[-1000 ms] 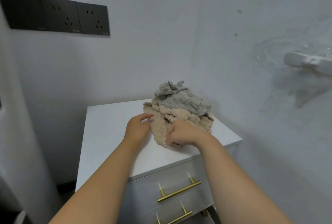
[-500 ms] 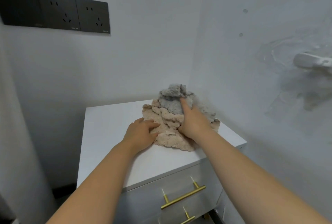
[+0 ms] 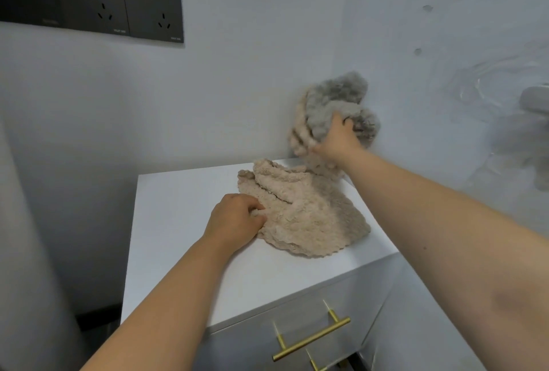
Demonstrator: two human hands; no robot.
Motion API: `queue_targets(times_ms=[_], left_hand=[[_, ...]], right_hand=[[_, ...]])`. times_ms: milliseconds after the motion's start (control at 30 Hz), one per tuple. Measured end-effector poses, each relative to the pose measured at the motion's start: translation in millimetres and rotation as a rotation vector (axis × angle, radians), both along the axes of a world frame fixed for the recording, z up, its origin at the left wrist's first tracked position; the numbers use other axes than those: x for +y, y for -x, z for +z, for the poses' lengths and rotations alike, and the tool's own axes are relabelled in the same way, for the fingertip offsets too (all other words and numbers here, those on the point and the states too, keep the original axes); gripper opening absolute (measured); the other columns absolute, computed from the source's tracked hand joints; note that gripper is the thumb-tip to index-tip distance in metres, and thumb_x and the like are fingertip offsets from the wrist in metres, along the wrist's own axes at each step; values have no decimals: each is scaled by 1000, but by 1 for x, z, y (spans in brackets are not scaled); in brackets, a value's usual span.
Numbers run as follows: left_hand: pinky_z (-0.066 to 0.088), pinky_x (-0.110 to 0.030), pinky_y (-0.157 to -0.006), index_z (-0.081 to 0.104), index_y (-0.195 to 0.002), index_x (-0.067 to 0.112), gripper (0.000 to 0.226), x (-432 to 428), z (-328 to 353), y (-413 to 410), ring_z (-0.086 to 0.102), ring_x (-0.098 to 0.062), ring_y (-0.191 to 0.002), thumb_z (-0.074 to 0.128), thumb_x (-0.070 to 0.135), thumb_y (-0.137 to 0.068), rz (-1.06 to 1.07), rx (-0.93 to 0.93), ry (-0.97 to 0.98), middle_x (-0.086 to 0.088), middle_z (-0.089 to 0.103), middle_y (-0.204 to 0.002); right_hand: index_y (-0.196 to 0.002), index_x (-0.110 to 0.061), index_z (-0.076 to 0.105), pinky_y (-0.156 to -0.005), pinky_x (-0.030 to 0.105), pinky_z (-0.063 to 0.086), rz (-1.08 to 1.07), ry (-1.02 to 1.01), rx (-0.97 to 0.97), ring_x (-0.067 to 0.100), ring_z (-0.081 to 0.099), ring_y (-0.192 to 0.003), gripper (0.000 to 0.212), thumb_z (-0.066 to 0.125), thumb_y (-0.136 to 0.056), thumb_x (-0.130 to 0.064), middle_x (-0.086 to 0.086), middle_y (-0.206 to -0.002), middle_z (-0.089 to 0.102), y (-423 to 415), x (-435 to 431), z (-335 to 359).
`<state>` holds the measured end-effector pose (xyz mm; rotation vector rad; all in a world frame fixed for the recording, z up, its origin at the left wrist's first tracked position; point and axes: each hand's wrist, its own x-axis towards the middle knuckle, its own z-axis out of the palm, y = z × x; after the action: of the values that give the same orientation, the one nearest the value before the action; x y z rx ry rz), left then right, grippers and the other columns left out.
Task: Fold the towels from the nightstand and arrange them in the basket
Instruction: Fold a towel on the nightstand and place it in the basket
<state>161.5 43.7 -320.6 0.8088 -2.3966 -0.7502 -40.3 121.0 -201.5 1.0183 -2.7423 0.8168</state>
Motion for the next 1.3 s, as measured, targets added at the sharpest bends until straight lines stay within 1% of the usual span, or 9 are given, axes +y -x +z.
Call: queue_targets(times_ms=[133,333,433,600,833,933,1100,1200,1300], left_hand=[[47,-32,-82,69,-78,23,19,1,5,-4,56,-22,-98,58,8,-80,37,30,-17,0,64,-96],[30,-43,-110,70,-94,25,35,-11,15,-26,51,-23,-118,51,1,-80,206,-106,19,-1,64,-117],[18,-46,-113,68,-102,26,32,-9,32,-41,45,-22,-119,54,7,-80,297,-348,164,0,62,-110],[46,-37,-92,66,-114,20,40,4,43,-53,47,-25,-115,55,4,-80,130,-380,186,-6,57,-120],[40,-25,-91,59,-122,23,37,45,73,-52,52,-15,-113,63,36,-87,-255,-522,143,2,57,-125],[28,-34,-109,35,-145,21,76,62,80,-54,37,-20,-134,60,57,-83,-325,-833,147,1,38,-149],[19,-38,-116,12,-152,20,98,73,65,-59,20,-21,-144,60,63,-79,-344,-868,124,1,17,-158],[33,-38,-109,30,-146,19,74,75,57,-57,36,-27,-135,59,51,-87,-276,-726,174,-4,35,-150],[39,-30,-67,54,-79,20,14,75,54,-57,54,-26,-87,47,20,-92,-159,-497,312,-3,60,-88]], right_hand=[[-147,-7,20,-104,42,35,36,-77,192,35,29,-134,68,58,-91,-19,17,-151,21,-17,4,-34],[-100,-11,63,-83,35,48,158,-119,80,28,59,-98,23,43,-93,-19,9,-107,64,-70,42,-80],[-104,-11,66,-86,40,48,278,-244,84,28,54,-103,34,42,-95,-33,9,-106,62,-95,56,-86],[-102,-17,67,-80,33,51,417,-228,-193,18,61,-93,40,55,-89,-53,1,-98,68,-115,85,-69],[-147,-26,28,-114,48,23,506,-490,-44,24,24,-139,100,75,-65,-59,1,-150,29,-125,120,-79],[-134,-23,51,-103,38,36,452,-345,14,22,43,-125,68,76,-72,-37,-1,-132,50,-128,129,-79],[-98,-17,71,-78,23,41,312,-72,-114,18,59,-101,24,54,-84,-8,0,-105,65,-127,145,-59],[-91,-18,64,-76,27,38,153,-65,60,25,55,-100,20,52,-81,-5,3,-107,60,-127,145,-54],[-91,-11,61,-73,30,37,32,53,108,30,53,-93,23,46,-80,3,9,-103,59,-128,143,-58]])
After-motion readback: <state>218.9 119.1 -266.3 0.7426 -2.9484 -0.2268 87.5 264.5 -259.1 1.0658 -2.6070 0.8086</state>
